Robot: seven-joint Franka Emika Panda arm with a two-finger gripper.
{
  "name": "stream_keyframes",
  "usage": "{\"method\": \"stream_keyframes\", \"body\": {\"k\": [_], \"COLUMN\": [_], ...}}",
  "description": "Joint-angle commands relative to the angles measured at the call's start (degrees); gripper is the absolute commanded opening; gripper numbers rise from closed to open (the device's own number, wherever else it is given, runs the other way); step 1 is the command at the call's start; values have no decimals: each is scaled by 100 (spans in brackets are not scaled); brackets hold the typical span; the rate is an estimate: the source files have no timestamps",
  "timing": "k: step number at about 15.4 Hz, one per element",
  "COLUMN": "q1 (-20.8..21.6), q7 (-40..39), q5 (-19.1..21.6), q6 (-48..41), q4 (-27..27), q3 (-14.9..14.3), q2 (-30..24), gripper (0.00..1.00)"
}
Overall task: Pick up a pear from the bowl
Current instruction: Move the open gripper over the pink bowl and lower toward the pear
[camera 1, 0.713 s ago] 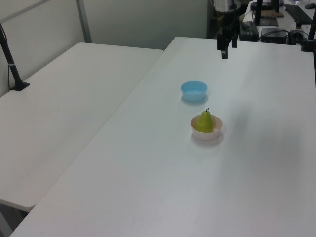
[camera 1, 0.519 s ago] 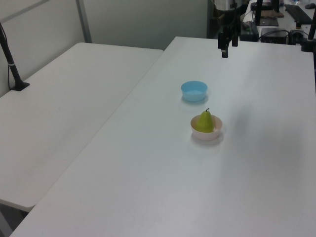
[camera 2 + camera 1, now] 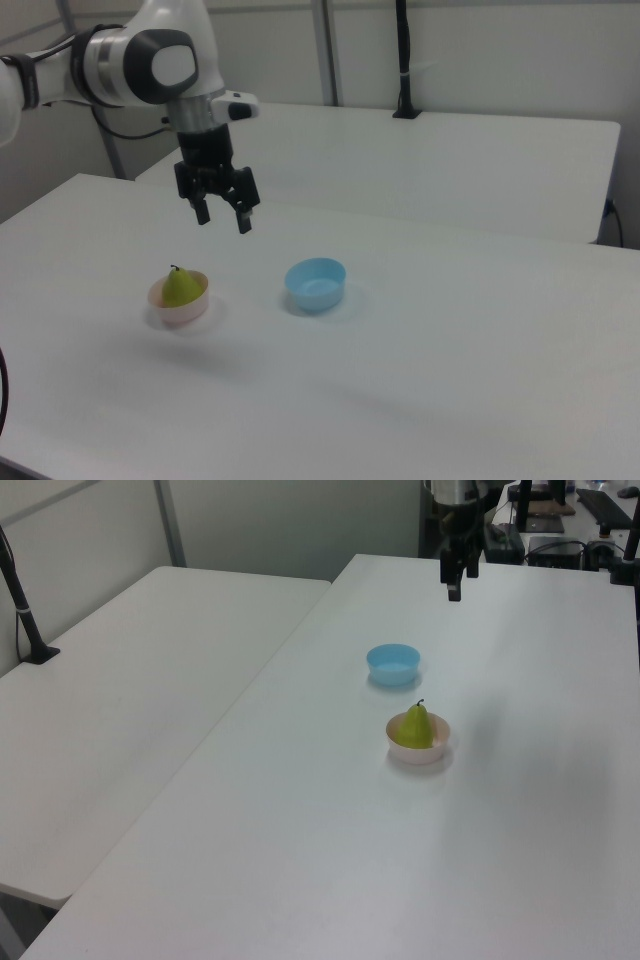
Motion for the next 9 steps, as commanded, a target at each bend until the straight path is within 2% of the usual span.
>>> {"method": "stream_keyframes", "body": {"k": [1,4,9], "q1": [836,1284,1759], "q7": [-92,-48,-30], "q5": [172,243,243], "q6": [238,836,1039], "q4": [-53,-70,-105], "q3": [-406,-397,-344], "q2": [157,535,1159], "gripper": [100,100,100]}}
